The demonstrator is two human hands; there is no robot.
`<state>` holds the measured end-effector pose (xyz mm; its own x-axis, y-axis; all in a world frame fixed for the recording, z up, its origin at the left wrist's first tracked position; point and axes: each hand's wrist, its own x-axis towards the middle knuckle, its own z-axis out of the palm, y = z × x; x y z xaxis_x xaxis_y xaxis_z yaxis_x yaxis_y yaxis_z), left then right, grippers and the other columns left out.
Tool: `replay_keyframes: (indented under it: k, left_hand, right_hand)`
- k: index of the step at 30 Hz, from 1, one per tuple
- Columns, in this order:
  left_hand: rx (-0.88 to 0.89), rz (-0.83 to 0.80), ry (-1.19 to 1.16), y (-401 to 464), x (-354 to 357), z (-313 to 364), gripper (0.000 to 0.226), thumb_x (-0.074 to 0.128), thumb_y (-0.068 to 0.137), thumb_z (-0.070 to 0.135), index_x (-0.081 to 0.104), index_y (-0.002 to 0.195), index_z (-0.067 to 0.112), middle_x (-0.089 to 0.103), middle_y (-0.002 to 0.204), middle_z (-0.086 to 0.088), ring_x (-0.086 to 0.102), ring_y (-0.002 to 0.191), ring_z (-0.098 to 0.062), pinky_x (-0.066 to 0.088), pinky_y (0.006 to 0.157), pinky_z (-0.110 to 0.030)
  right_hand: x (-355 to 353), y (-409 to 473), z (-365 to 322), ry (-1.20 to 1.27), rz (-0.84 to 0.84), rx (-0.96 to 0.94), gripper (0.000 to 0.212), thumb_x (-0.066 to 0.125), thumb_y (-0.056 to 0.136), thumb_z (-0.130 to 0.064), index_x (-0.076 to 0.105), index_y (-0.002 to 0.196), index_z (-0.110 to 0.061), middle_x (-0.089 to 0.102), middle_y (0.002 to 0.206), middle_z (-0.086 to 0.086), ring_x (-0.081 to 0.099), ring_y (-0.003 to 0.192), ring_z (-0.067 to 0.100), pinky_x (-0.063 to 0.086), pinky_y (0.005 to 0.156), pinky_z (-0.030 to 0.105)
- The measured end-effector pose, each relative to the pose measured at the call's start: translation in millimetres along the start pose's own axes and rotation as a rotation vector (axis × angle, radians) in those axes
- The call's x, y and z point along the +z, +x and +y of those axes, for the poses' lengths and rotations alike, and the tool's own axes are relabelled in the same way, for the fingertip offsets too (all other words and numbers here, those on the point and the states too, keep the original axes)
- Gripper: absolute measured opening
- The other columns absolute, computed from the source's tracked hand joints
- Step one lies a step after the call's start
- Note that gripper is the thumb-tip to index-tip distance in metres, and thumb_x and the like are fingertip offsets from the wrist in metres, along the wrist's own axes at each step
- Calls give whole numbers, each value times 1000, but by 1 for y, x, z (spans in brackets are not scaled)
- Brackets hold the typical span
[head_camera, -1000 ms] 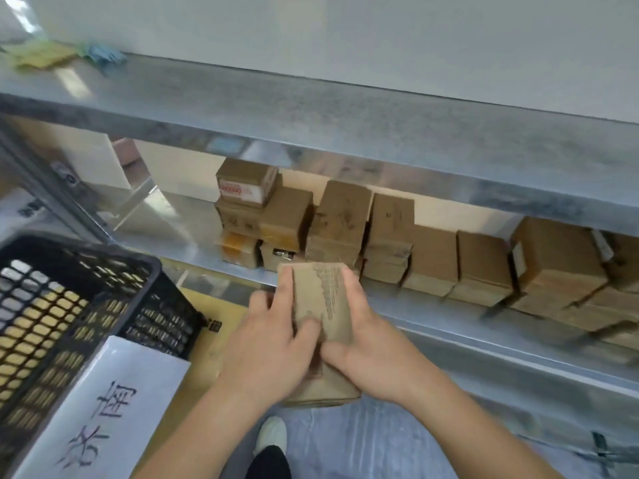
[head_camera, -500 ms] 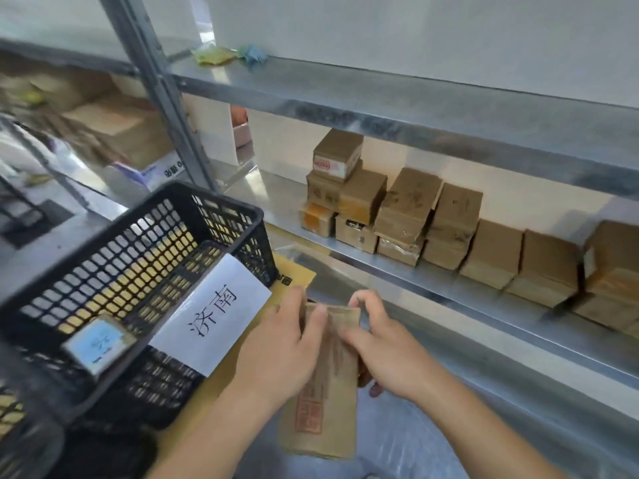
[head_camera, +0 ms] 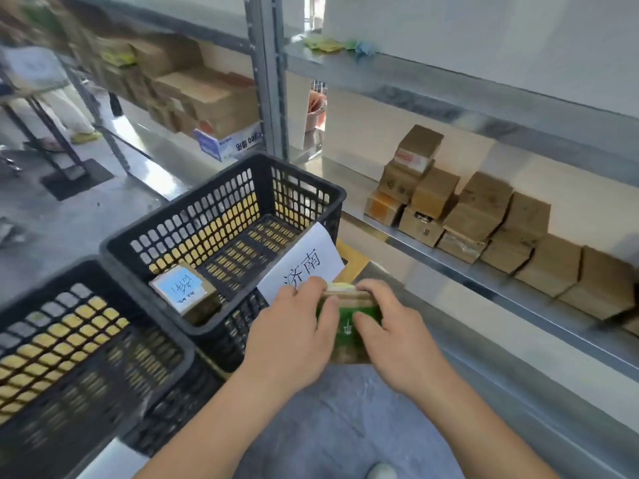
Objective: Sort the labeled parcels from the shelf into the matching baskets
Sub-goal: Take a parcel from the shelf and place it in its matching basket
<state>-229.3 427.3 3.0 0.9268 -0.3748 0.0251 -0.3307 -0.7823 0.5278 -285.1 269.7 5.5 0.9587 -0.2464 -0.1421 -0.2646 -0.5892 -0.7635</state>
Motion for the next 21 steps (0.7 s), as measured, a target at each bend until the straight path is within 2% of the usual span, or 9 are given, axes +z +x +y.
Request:
replay_keyframes:
  k: [1, 3, 7, 9, 11, 13, 15, 18, 21]
  left_hand:
    - [11, 34, 15, -4, -6, -5, 27, 25, 99, 54, 44, 108, 36, 52, 91, 5, 58, 86, -25, 49, 74, -40]
    - [48, 88, 72, -9, -17, -14, 27, 21, 100, 55, 37, 99, 34, 53, 86, 6, 60, 78, -24, 52, 68, -40]
    - [68, 151, 179, -13, -32, -27, 26, 19, 101, 51, 37, 101, 33, 60, 88, 5, 62, 72, -24, 48, 62, -36]
    - [63, 139, 257, -11, -36, -32, 39, 18, 99, 50, 45, 118, 31, 66, 98, 4, 64, 81, -25, 49, 78, -42]
    - [25, 140, 304, -8, -39, -37, 50, 18, 96, 51, 46, 132, 31, 68, 102, 4, 64, 91, -25, 41, 100, -54]
    - [-22, 135, 336, -4, -42, -42, 58, 17, 93, 53, 46, 138, 31, 69, 103, 5, 62, 100, -24, 31, 109, -60]
    - [-38, 152, 343, 1, -43, -47, 60, 19, 92, 52, 48, 139, 30, 69, 100, 4, 60, 103, -25, 26, 112, -64]
    - [-69, 189, 328, 13, -42, -54, 60, 23, 92, 51, 50, 140, 27, 69, 97, 4, 61, 103, -25, 26, 113, -65]
    - [-124, 178, 332, 32, -42, -61, 64, 20, 92, 52, 43, 147, 29, 69, 104, 7, 58, 113, -23, 22, 116, -62]
  right_hand:
    - [6, -3, -8, 24, 28, -2, 12, 48, 102, -41, 49, 113, -45, 68, 96, -15, 61, 85, -4, 48, 68, 19]
    - [16, -6, -24, 11, 72, -36, 19, 37, 101, -56, 48, 105, -41, 67, 94, -18, 60, 85, -6, 46, 67, 20]
    - [30, -6, -47, -67, 112, -47, 21, 35, 103, -54, 46, 105, -36, 65, 99, -18, 61, 85, -3, 51, 66, 23]
    - [36, -4, -57, -109, 117, -50, 18, 37, 104, -50, 44, 104, -35, 66, 102, -12, 63, 81, 4, 55, 63, 32]
    - [41, 0, -64, -140, 130, -65, 11, 40, 105, -44, 42, 102, -33, 65, 100, -10, 62, 75, 6, 52, 56, 31]
    - [45, 8, -70, -155, 145, -94, 6, 43, 103, -38, 40, 100, -33, 67, 101, -8, 62, 73, 10, 52, 57, 36]
    - [48, 18, -73, -151, 138, -127, 9, 46, 100, -33, 40, 106, -37, 70, 104, -7, 64, 74, 14, 54, 63, 42]
    - [49, 40, -76, -149, 85, -139, 40, 49, 99, -29, 42, 137, -39, 67, 108, -12, 65, 84, 13, 55, 76, 38]
    - [50, 71, -75, -65, -5, -97, 50, 49, 101, -27, 41, 148, -40, 64, 112, -17, 65, 89, 1, 54, 75, 20]
